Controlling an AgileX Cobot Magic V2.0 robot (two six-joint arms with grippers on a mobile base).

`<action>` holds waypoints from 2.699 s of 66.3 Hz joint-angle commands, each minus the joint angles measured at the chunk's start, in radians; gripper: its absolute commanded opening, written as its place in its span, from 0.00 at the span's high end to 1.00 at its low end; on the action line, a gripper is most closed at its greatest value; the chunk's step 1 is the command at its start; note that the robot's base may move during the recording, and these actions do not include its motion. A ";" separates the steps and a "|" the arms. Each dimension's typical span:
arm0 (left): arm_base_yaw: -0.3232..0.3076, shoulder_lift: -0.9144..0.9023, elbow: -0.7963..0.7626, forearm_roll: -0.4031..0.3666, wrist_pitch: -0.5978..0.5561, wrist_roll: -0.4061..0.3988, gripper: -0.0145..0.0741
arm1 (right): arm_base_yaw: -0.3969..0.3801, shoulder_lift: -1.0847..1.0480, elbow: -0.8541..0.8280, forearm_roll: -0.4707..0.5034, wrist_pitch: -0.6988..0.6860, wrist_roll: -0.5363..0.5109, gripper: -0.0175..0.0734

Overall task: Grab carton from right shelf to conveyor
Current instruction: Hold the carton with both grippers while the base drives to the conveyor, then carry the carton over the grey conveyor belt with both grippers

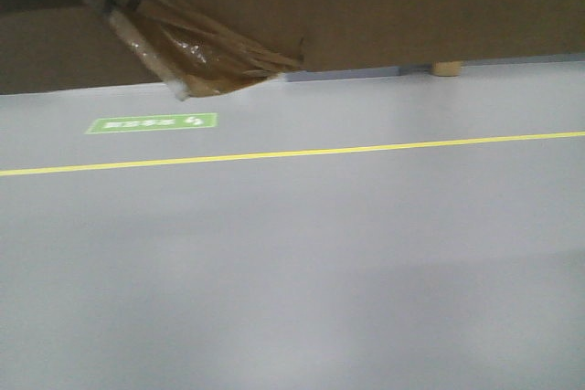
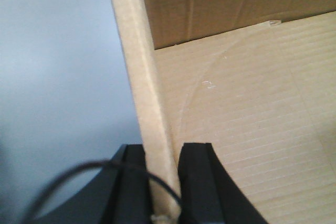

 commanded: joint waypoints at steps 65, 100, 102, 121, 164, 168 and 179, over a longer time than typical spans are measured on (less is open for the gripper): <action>-0.016 -0.004 -0.010 -0.037 -0.057 0.008 0.86 | 0.006 -0.005 -0.003 0.039 -0.100 -0.012 0.87; -0.016 -0.004 -0.010 0.154 -0.057 0.008 0.86 | 0.006 -0.005 -0.003 0.039 -0.100 -0.012 0.87; -0.016 -0.004 -0.010 0.164 -0.057 0.008 0.86 | 0.006 -0.005 -0.003 0.039 -0.100 -0.012 0.87; -0.016 -0.004 -0.010 0.253 -0.058 0.008 0.86 | 0.006 -0.005 -0.003 0.039 -0.100 -0.012 0.87; -0.015 -0.004 -0.010 0.297 -0.058 0.008 0.86 | 0.006 -0.005 -0.003 0.039 -0.100 -0.012 0.87; -0.015 -0.004 -0.010 0.299 -0.058 0.008 0.86 | 0.006 -0.005 -0.003 0.039 -0.100 -0.012 0.87; -0.015 -0.004 -0.010 0.299 -0.058 0.008 0.86 | 0.006 -0.005 -0.003 0.039 -0.100 -0.012 0.87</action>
